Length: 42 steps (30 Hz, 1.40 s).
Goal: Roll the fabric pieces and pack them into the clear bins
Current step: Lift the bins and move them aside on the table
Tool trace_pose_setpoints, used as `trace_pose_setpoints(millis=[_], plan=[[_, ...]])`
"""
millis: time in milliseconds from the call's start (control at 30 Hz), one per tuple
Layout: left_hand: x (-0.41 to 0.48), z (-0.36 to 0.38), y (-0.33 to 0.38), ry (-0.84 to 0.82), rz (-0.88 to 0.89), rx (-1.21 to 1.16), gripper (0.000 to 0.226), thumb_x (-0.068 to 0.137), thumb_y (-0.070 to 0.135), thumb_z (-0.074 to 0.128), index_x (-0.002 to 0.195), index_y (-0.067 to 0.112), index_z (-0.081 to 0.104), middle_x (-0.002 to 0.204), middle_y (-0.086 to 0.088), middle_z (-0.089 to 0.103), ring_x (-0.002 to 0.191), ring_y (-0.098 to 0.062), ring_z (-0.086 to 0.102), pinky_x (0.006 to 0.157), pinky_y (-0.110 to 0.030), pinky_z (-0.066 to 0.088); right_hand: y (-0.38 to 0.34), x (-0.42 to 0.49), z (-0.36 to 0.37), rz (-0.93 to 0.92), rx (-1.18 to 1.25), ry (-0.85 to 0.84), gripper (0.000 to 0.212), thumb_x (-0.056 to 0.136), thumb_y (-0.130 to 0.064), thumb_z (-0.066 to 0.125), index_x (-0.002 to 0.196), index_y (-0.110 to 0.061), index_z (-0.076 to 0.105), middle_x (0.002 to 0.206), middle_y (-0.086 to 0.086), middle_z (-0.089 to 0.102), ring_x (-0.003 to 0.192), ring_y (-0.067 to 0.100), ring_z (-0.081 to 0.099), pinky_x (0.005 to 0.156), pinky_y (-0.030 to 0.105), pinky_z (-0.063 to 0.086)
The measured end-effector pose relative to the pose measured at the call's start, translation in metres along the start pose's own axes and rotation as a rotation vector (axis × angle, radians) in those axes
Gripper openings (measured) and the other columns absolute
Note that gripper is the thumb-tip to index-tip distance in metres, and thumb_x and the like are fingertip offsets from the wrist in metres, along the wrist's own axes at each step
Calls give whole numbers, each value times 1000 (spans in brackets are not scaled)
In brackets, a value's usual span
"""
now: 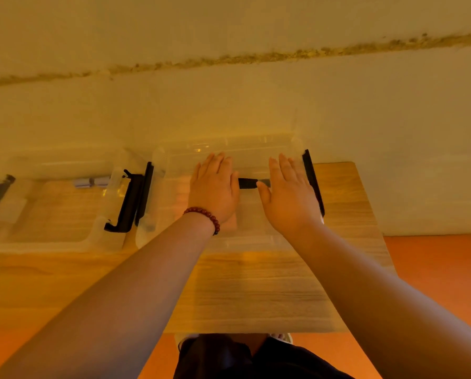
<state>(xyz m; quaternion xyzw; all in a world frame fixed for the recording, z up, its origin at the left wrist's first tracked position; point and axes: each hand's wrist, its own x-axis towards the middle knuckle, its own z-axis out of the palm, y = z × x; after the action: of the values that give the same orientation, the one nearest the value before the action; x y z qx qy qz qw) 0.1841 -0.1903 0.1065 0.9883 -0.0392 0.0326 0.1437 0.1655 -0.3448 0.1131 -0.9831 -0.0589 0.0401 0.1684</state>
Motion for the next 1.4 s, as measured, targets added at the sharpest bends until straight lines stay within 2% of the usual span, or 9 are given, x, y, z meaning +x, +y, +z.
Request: trace_pose_setpoints(millis=[167,300,433,533,733,1100,1233,1333,1400], plan=[[-18,-16,-52,12,-50,24,47,102,28,30,146,10,34,155,-9,27,145,-25,17,118,-40,13,-49,1,16,-103,-33,-76,59,105,-41,23,156,-18,5,163,7,-3,150,23,-6,120,37,3],[-34,-31,-104,-3,-100,35,48,99,28,39,144,10,36,153,-9,29,142,-27,22,116,-43,18,-103,3,34,-167,-74,-121,56,105,-39,26,155,-20,10,163,9,3,150,26,-3,120,40,8],[-52,-52,-166,51,-132,25,41,97,24,43,136,12,47,138,-9,47,126,-28,43,104,-38,35,-162,4,50,-226,-84,-141,51,104,-38,30,152,-24,23,162,5,12,150,25,5,119,40,14],[-68,-68,-219,89,-187,32,37,95,22,48,130,10,53,129,-11,53,116,-30,49,95,-40,41,-206,10,64,-244,-76,-154,48,104,-38,32,149,-23,31,161,4,18,149,24,9,118,41,16],[-93,-85,-307,61,-257,46,41,96,28,46,133,11,51,136,-10,49,125,-29,43,101,-42,38,-281,20,94,-259,-116,-148,49,103,-39,33,149,-23,32,159,4,23,148,24,16,117,41,21],[-104,-99,-376,59,-246,-13,41,97,28,43,133,11,51,135,-10,50,125,-30,43,101,-43,35,-355,24,122,-320,-135,-164,48,102,-39,35,147,-24,32,153,1,31,144,20,23,115,38,26],[-111,-102,-387,82,-299,-18,49,94,37,35,132,11,53,134,-11,52,124,-31,44,102,-43,34,-362,28,130,-339,-133,-198,48,102,-40,32,148,-24,32,155,2,29,145,21,22,117,39,25],[-117,-103,-391,40,-356,20,67,88,51,18,135,15,50,138,-7,49,127,-30,41,105,-43,30,-367,27,135,-390,-135,-221,48,103,-39,30,149,-24,32,156,2,27,146,22,20,117,38,21],[-117,-101,-387,7,-362,40,70,86,53,13,137,19,47,140,-4,46,129,-27,39,107,-41,27,-367,29,136,-411,-134,-226,48,103,-39,31,149,-24,33,156,3,28,146,23,21,118,37,19]])
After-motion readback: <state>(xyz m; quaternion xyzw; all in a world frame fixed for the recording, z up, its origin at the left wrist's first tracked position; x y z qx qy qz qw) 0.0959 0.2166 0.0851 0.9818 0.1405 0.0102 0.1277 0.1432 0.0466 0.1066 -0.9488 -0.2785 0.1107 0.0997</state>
